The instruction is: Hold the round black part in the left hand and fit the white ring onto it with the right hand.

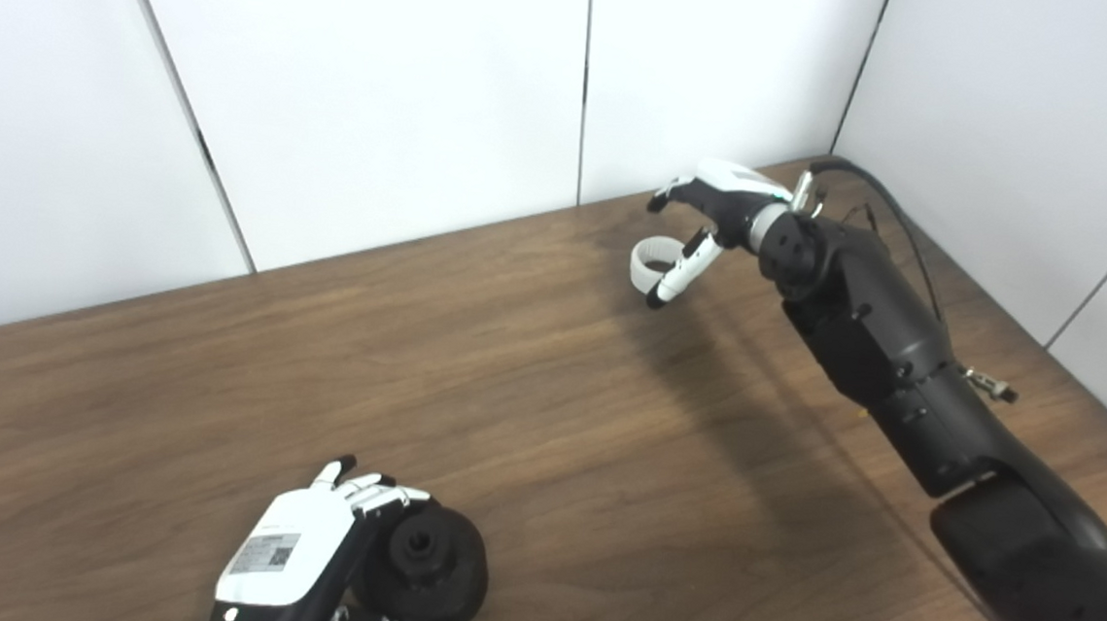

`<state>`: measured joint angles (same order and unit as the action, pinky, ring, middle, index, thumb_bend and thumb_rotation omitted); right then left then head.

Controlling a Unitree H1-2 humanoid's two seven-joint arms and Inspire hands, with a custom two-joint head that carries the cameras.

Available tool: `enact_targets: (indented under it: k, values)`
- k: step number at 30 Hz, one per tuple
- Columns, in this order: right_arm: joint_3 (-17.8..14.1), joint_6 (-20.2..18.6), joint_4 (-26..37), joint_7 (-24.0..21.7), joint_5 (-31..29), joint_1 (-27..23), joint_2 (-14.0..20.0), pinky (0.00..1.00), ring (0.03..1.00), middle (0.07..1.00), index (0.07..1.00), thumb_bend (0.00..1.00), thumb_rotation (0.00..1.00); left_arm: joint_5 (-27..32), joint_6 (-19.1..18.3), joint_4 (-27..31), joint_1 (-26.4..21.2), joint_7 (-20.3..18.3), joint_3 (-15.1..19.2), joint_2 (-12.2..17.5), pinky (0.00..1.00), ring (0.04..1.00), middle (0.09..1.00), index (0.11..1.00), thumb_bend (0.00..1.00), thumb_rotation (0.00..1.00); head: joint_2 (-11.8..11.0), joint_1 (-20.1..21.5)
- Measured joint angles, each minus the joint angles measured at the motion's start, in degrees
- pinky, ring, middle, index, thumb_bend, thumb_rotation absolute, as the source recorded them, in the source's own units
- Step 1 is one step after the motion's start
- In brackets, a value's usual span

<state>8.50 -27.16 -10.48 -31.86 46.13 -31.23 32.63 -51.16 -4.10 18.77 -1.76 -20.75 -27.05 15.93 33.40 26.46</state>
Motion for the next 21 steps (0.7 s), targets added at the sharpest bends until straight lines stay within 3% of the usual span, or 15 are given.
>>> enact_targets:
  k: [10, 21]
  values:
    - [0.6, 0.0, -4.8, -1.0, 2.2, -1.8, -0.8, 1.0, 1.0, 0.972, 0.86, 1.0, 0.26, -0.1, -0.1, 0.2, 0.4, 0.0, 0.1, -0.2, 1.0, 0.874, 0.774, 0.482, 0.53, 0.05, 0.1, -0.3]
    - [1.7, 0.0, -6.4, 0.6, 2.1, -1.8, -0.9, 1.0, 1.0, 0.959, 0.838, 0.97, 0.31, -0.1, -0.1, 0.2, 0.6, 0.0, 0.3, -0.2, 1.0, 0.879, 0.776, 0.481, 0.53, 0.05, 0.2, -0.6]
